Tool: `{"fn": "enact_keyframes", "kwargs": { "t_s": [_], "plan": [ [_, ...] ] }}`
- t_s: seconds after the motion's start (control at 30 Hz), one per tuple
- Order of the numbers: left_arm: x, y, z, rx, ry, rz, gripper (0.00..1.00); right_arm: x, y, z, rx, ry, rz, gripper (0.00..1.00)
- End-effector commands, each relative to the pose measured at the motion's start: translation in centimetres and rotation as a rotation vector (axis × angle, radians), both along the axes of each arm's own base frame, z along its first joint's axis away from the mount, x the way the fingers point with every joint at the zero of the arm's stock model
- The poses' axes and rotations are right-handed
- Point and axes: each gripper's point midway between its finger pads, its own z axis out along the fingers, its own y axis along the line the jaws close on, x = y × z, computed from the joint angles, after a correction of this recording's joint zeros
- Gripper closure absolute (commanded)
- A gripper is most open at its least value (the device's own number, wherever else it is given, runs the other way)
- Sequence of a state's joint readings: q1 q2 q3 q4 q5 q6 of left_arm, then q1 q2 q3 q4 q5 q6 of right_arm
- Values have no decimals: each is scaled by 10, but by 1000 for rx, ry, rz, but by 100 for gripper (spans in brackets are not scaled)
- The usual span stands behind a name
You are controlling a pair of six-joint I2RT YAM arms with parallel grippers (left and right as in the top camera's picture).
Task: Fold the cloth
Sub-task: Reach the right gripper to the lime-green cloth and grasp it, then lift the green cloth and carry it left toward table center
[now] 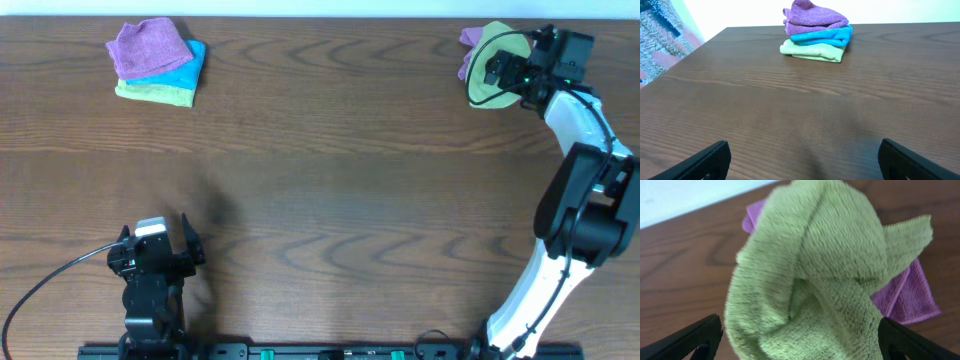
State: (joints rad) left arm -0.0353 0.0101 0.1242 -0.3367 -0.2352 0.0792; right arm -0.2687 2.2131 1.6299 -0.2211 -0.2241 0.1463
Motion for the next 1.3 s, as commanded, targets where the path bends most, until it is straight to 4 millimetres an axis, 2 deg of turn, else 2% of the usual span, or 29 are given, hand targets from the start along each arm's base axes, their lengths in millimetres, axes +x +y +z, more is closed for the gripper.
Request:
{"fn": "enact_keyframes", "kwargs": {
  "t_s": [0.0,0.17,0.27,0.4,0.57,0.63,0.67,0.73,0.83,1.07,1.17,1.27],
  "plan": [
    [-2,1,-11,4,33,2,5,4,0,-9,-12,14,-26,1],
    [-2,1,-11,4,33,2,5,1,0,-34,-4,57,-27,5],
    [-2,1,-11,4,33,2,5,1,1,-39,-5,65,-28,10],
    [-2,1,-11,4,33,2,5,3,-1,-37,-10,55,-31,24],
    [-2,1,-11,4,33,2,5,4,-4,-36,-23,49,-41,52],
    [-2,1,-11,4,33,2,5,5,-4,-32,-24,42,-41,67],
    [-2,1,-11,4,33,2,5,5,-4,-30,-25,38,-41,77],
    [-2,1,-11,4,33,2,5,6,-3,-21,-22,25,-36,91],
    [-2,1,-11,4,33,2,5,8,1,1,-16,-12,-22,99],
    [-2,1,-11,4,33,2,5,4,24,62,28,-91,55,99],
    [-2,1,-11,4,33,2,5,-4,42,95,23,-115,84,99],
    [-2,1,-11,4,33,2,5,-16,61,117,24,-112,115,99]
  ]
}}
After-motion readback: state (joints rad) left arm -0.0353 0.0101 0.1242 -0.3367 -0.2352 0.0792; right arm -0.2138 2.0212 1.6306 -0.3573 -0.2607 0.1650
